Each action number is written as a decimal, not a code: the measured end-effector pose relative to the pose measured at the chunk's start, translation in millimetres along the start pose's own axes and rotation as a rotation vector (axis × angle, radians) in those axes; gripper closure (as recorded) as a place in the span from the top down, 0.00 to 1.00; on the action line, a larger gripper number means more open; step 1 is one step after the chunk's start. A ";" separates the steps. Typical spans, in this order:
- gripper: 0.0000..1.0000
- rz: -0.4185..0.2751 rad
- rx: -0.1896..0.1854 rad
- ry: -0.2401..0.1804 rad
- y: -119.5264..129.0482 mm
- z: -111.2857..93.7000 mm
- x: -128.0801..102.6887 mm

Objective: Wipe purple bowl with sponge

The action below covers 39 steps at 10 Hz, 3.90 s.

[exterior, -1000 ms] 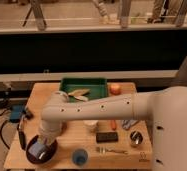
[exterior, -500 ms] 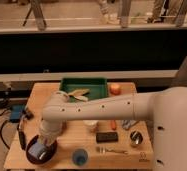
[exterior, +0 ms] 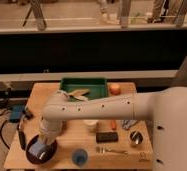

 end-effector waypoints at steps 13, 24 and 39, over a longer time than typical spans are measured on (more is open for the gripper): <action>0.00 -0.002 -0.059 0.004 17.2 26.8 -8.6; 0.00 -0.060 -0.051 -0.027 -0.9 19.8 -18.6; 0.00 0.001 -0.083 -0.043 7.8 34.8 5.0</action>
